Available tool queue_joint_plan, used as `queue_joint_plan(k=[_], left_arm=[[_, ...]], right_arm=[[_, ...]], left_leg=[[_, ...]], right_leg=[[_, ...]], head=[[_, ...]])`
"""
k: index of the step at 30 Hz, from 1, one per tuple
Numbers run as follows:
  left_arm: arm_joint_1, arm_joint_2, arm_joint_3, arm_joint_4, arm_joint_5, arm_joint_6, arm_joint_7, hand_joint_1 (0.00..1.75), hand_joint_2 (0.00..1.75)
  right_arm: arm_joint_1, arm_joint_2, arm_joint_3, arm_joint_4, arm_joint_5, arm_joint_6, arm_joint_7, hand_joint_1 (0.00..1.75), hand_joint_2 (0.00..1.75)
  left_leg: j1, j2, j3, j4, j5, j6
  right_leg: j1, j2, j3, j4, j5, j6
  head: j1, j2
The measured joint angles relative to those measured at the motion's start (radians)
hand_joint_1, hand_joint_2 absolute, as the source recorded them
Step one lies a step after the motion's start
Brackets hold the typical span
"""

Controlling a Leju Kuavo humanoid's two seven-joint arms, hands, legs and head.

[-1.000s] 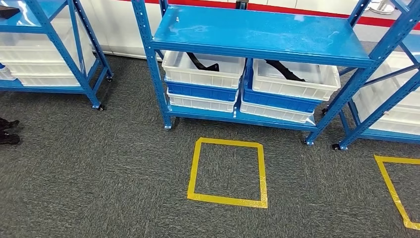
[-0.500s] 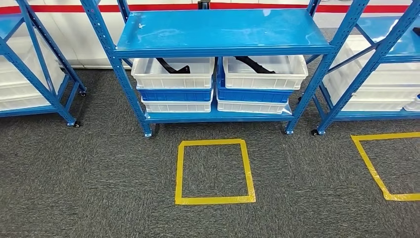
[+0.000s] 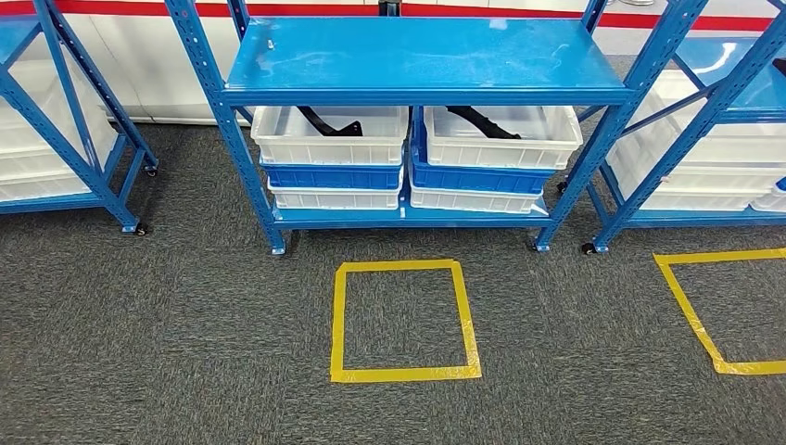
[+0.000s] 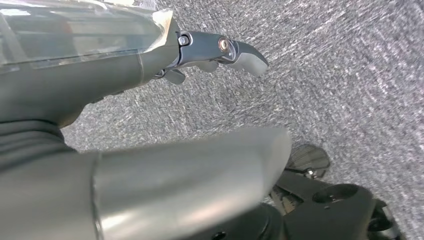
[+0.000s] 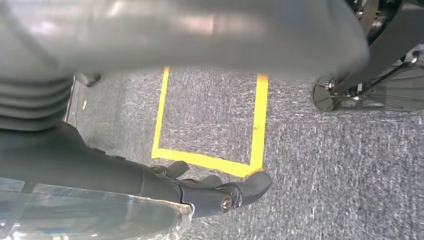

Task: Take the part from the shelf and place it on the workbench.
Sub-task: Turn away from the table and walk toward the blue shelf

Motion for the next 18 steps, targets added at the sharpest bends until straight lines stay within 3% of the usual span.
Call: queue_joint_plan(k=[3,4,7,8,18], left_arm=[[0.004,0.001,-0.005,-0.003,0.018,0.020,0.004,0.00,1.75],[0.009,0.002,-0.012,-0.007,0.033,0.029,0.010,0.00,1.31],[0.030,0.008,-0.049,-0.024,0.103,0.032,0.033,0.00,0.00],[0.038,0.010,-0.063,-0.031,0.131,0.026,0.039,0.00,0.00],[0.116,0.036,-0.219,-0.110,0.415,-0.049,0.113,0.00,0.00]], right_arm=[[0.004,0.000,0.002,-0.002,0.000,-0.001,-0.001,0.00,1.75],[0.008,0.000,0.002,-0.005,-0.001,0.002,-0.001,0.00,1.75],[0.025,0.000,0.002,-0.021,-0.007,0.015,-0.001,0.00,0.44],[0.031,0.001,0.002,-0.028,-0.010,0.020,-0.003,0.00,0.00],[0.096,0.003,-0.001,-0.109,-0.043,0.067,-0.037,0.00,0.00]], left_leg=[[0.000,0.000,0.000,0.000,0.000,0.001],[0.000,0.000,0.000,0.000,0.000,0.001],[0.000,0.000,0.002,-0.001,-0.001,0.001],[0.000,0.000,0.002,-0.002,-0.001,0.001],[0.004,0.000,0.005,-0.005,-0.002,0.000]], right_leg=[[0.000,0.000,0.002,0.000,0.000,0.002],[0.000,0.000,0.002,0.000,-0.001,0.003],[0.001,0.000,0.002,0.000,-0.002,0.005],[0.001,0.000,0.002,0.000,-0.002,0.005],[0.005,0.000,-0.003,0.000,-0.005,0.007]], head=[[0.000,0.000],[0.000,0.000],[0.000,0.000],[0.000,0.000],[0.000,0.000]])
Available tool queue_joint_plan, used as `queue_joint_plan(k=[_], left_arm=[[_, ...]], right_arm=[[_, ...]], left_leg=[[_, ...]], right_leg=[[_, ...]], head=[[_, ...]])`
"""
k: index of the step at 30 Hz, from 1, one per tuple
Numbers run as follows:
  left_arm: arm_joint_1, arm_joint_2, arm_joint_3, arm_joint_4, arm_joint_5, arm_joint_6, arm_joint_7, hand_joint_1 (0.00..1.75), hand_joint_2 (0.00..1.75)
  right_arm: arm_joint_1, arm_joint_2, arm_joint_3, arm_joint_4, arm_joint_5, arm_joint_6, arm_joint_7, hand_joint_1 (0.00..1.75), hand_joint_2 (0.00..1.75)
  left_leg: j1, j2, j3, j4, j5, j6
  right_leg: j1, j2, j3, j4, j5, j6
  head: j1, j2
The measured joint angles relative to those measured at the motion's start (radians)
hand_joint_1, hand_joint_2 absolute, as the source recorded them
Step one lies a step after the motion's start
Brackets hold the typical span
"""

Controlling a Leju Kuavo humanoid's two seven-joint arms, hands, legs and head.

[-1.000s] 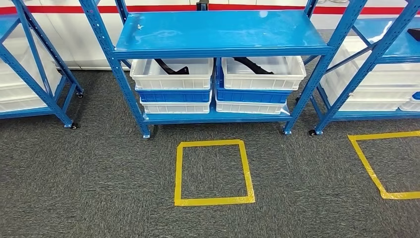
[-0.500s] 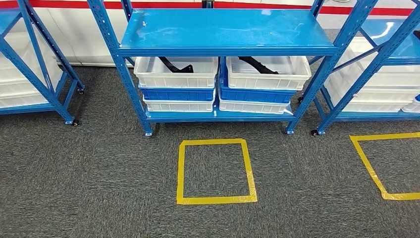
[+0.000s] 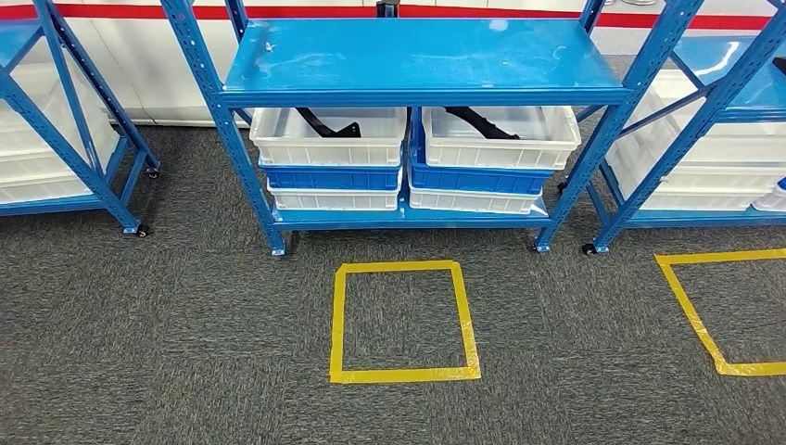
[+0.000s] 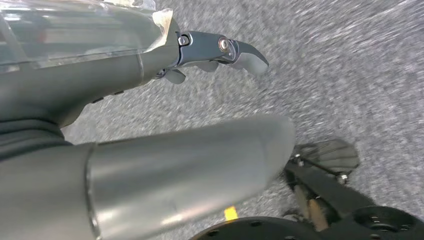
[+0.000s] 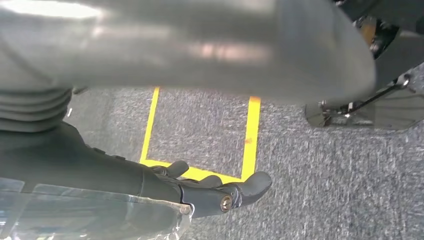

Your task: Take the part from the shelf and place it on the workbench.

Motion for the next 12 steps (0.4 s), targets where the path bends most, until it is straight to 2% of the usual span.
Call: queue_joint_plan(k=[8,12], left_arm=[[0.056,0.020,-0.119,-0.060,0.227,-0.063,0.058,0.00,0.00],[0.068,0.025,-0.146,-0.075,0.272,-0.076,0.071,0.00,0.00]], right_arm=[[0.046,0.002,-0.007,-0.064,-0.026,0.037,-0.029,0.00,0.00],[0.055,0.004,-0.008,-0.079,-0.032,0.045,-0.035,0.00,0.00]], left_leg=[[0.001,0.000,0.000,0.000,0.000,0.000],[0.001,0.000,0.000,0.000,-0.001,0.000]], right_leg=[[0.000,0.000,0.000,0.000,0.000,0.000],[0.000,0.000,0.000,0.000,0.000,0.000]], head=[[0.000,0.000],[0.000,0.000]])
